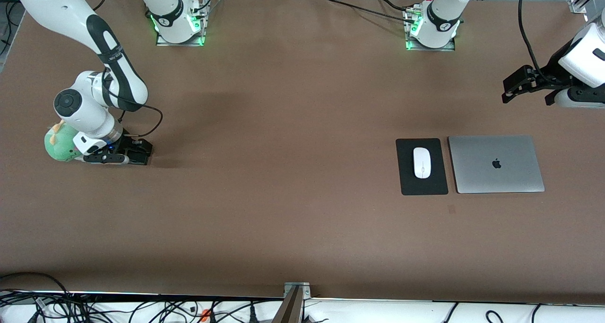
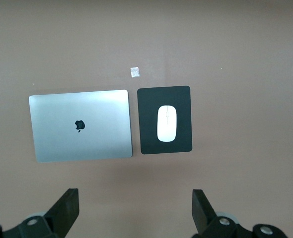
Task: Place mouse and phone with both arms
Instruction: 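Carry the black phone with the right gripper beside the green plush toy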
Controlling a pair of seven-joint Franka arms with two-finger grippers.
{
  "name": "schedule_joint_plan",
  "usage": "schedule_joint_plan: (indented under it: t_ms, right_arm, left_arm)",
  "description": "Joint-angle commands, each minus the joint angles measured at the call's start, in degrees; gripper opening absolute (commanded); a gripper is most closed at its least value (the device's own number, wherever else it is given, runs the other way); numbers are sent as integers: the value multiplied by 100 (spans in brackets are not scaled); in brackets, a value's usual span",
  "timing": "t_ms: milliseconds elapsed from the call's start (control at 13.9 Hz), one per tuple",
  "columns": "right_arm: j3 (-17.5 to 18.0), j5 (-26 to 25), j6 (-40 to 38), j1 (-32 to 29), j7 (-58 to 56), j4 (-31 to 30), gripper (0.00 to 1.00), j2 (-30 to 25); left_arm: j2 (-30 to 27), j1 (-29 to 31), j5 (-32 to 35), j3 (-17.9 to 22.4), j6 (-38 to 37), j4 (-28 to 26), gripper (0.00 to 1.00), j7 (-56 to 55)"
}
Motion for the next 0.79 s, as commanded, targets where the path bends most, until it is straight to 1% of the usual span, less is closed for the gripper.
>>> schedule_joint_plan:
  t_ms: [0, 144, 288, 720]
  right_arm:
    - [93, 102, -317, -84, -172, -16, 100, -477]
    - [120, 102, -596, -84, -155, 28, 100, -723]
    - [128, 110, -1201, -84, -146, 299, 100, -978]
    - [128, 110, -3811, -67, -84, 1713, 100, -1708]
  left_arm:
    - [33, -43, -42, 36, -34, 75, 100, 121]
    - [41, -43, -42, 36, -34, 92, 100, 121]
    - [41, -43, -51, 36, -34, 92, 100, 121]
    - [41, -43, -42, 36, -34, 92, 100, 121]
